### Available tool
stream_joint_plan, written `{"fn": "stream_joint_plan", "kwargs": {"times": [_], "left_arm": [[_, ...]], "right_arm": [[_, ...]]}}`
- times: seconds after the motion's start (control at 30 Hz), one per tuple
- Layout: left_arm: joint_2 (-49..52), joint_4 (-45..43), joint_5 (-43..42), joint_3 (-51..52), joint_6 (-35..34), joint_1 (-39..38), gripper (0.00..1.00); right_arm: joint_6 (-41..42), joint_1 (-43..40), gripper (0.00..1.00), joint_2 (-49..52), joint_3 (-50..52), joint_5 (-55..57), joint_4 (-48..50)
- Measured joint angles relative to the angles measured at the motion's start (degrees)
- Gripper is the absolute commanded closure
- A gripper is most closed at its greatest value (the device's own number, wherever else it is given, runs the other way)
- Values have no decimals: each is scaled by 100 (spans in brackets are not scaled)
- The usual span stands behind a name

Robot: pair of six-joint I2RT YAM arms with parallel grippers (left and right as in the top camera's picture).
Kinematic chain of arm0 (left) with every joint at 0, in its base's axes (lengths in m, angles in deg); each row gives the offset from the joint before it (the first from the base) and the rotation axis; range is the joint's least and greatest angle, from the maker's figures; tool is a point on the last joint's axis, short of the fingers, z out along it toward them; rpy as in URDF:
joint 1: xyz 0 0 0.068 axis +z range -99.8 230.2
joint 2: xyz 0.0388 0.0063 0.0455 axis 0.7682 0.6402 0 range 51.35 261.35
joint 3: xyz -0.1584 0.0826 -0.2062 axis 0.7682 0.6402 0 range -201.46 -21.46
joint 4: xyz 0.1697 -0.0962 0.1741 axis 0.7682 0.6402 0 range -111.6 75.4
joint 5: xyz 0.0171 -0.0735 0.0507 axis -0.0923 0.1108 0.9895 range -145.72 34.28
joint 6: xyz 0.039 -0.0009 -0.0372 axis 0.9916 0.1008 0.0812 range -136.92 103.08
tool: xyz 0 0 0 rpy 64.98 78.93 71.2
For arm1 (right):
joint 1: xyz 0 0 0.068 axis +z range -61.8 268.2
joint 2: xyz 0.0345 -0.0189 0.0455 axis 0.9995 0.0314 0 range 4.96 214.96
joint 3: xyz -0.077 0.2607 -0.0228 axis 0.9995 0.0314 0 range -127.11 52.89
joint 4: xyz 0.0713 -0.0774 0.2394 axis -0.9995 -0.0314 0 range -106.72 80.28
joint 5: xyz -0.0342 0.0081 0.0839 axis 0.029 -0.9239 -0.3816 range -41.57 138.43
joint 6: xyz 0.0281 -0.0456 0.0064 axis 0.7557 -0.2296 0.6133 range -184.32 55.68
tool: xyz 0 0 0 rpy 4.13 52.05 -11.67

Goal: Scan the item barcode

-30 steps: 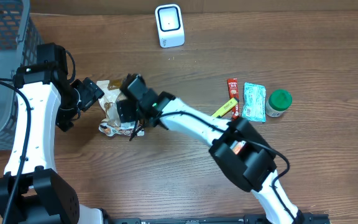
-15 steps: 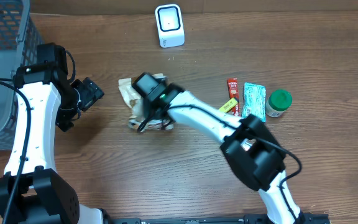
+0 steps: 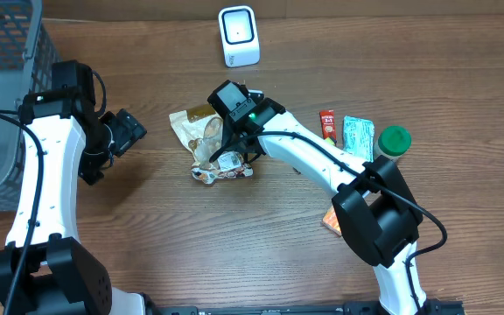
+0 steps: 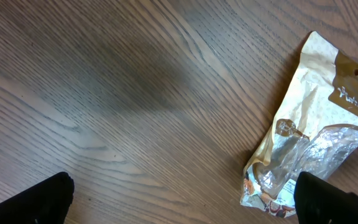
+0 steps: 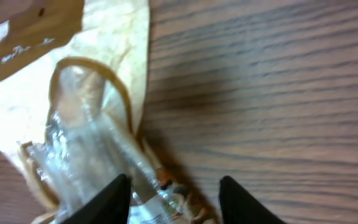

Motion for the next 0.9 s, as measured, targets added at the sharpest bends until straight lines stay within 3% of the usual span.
{"fn": "stream_joint_plan", "kwargs": {"times": [0.37,0.6,0.9], "left_arm": [[0,0,0,0,2,0,0],[0,0,0,0,2,0,0],[0,0,0,0,2,0,0]], "right_arm": [[-15,-22,62,-2,761,238,625],[-15,-13,67,-2,813,-1408,356],[-20,798,59,-2,813,-2312,597]]}}
